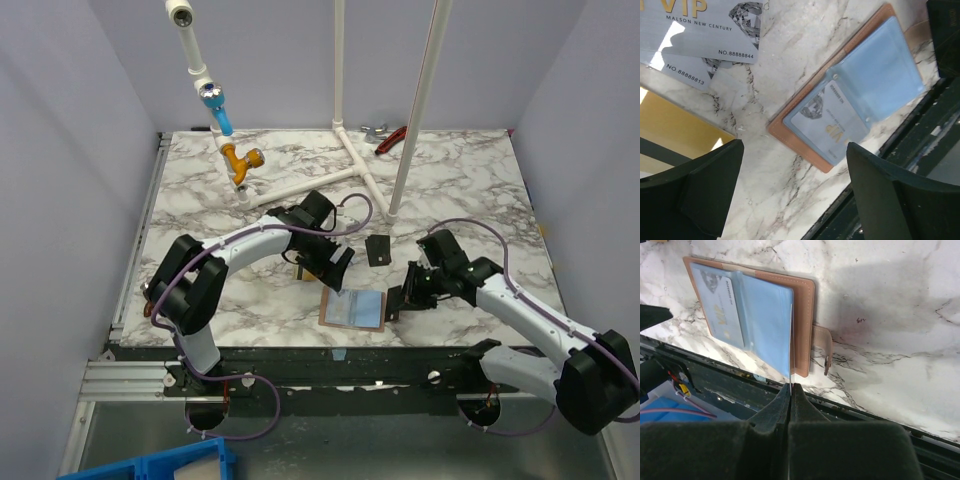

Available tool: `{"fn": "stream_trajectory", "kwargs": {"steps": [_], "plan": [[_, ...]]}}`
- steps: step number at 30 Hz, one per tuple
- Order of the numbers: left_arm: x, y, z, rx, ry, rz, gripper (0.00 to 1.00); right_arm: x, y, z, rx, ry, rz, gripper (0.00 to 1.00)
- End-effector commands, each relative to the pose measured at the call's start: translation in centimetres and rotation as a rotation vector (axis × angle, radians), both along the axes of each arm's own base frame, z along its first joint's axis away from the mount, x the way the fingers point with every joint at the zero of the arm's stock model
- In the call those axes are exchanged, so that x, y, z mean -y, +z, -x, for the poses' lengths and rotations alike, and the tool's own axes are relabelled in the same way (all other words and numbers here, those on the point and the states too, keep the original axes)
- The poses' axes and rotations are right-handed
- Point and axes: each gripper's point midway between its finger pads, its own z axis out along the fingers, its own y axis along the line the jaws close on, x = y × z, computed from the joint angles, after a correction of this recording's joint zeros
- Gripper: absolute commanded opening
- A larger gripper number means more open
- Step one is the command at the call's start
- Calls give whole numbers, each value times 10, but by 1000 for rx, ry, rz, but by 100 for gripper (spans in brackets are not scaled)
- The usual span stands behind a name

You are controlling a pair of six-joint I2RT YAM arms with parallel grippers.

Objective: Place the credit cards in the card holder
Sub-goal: Insert the credit card into the card holder.

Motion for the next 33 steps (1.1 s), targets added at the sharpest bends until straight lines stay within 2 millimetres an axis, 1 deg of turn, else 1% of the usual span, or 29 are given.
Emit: {"fn": "stream_trajectory", "kwargs": {"steps": [1,2,3,4,7,10,13,16,19,26,33], "plan": [[-11,-12,-1,140,-103,-123,77,-7,1,0,41,58,-17,1],[-12,-15,-1,155,-126,-144,69,-8,1,1,45,63,-16,1],[-14,-18,-1,152,-140,-166,64,-9,0,2,48,68,-11,1],[-15,-18,-1,149,-150,-177,63,-11,-1,3,51,79,-7,1],[-17,-12,-8,217,-156,-177,68,-19,-9,9,45,109,3,1],[-18,-9,-9,239,-165,-180,75,-19,-21,13,14,123,45,1],[-19,-11,-8,237,-185,-201,78,-17,-24,12,15,117,68,1],[-19,-11,-11,283,-204,-219,78,-11,-26,9,19,87,101,1],[-22,-14,-18,353,-222,-250,77,-9,-28,10,17,68,103,1],[-23,-22,-17,354,-235,-268,75,-8,-28,13,14,65,96,1],[-23,-26,-16,368,-244,-270,75,-15,-27,14,11,85,65,1]]}}
